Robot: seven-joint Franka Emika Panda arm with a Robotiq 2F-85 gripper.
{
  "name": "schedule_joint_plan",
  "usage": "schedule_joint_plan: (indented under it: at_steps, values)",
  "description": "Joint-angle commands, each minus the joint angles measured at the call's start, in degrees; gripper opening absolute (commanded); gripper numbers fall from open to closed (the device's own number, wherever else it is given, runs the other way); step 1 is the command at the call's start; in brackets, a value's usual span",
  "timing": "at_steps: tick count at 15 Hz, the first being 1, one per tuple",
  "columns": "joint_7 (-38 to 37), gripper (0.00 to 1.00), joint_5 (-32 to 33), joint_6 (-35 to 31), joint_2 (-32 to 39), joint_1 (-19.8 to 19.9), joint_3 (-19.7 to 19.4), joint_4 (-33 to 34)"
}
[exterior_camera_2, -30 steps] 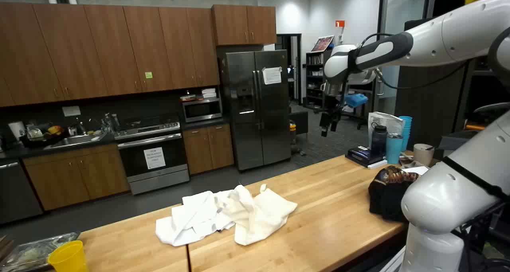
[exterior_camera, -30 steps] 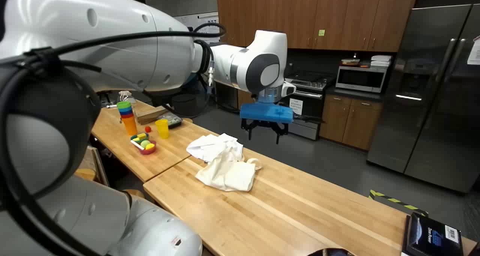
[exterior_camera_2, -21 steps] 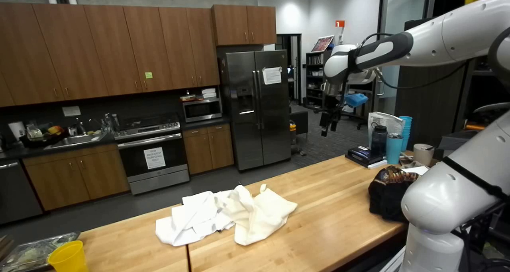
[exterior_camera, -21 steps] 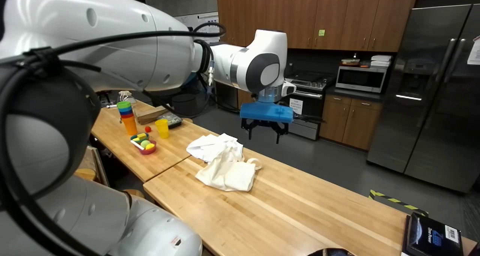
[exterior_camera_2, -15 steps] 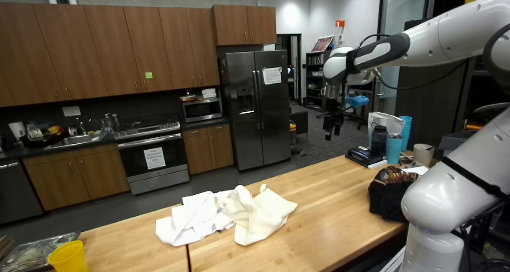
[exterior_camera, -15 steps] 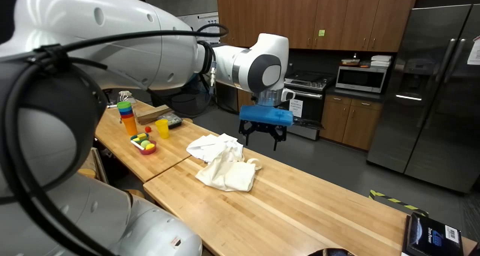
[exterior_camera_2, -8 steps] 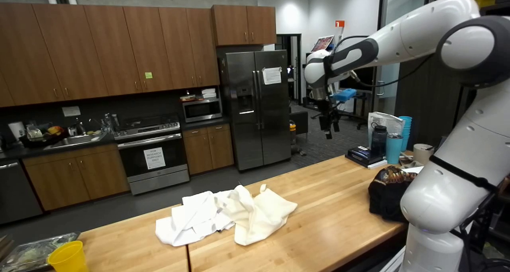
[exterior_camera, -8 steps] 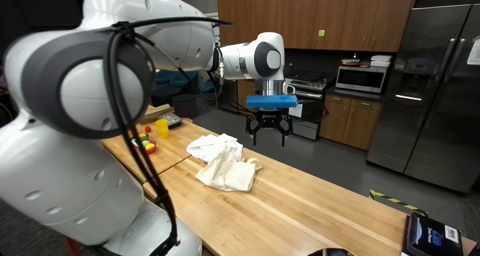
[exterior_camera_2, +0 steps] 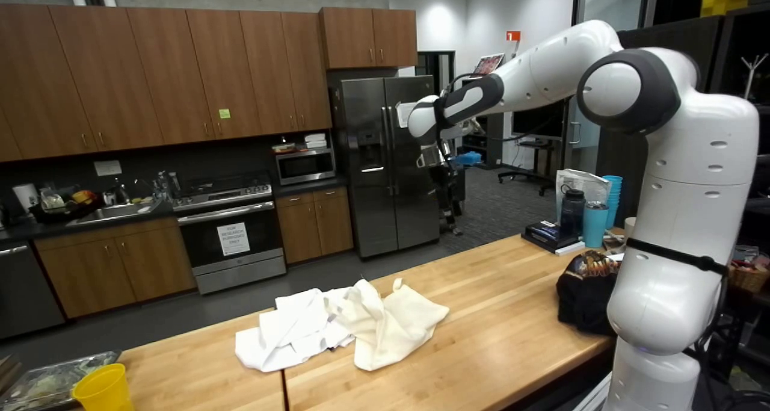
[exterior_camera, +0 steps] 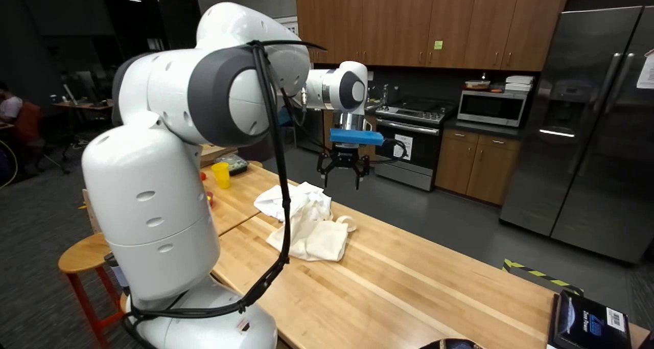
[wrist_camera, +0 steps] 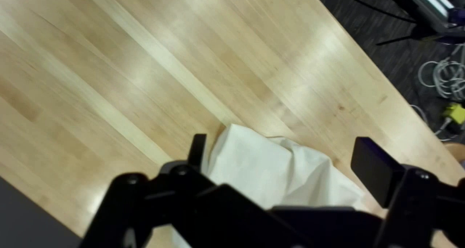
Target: Move the bag and the white towel to the right
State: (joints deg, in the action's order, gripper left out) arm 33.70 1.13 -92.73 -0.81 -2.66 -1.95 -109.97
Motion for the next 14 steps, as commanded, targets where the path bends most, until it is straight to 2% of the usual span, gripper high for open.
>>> schedule_joint_plan:
  at_steps: [1, 5, 6, 14]
  values:
    - [4.7, 1.00, -9.5, 3.4, 2.9, -0.1, 2.3, 1.9]
    - [5.8, 1.00, -20.2, 8.7, 7.8, -0.4, 5.2, 4.4]
    - [4.4, 1.00, -17.1, 4.9, 5.0, -0.1, 5.0, 1.0]
    - [6.7, 1.00, -20.1, 6.7, 8.1, 0.1, 5.9, 2.5]
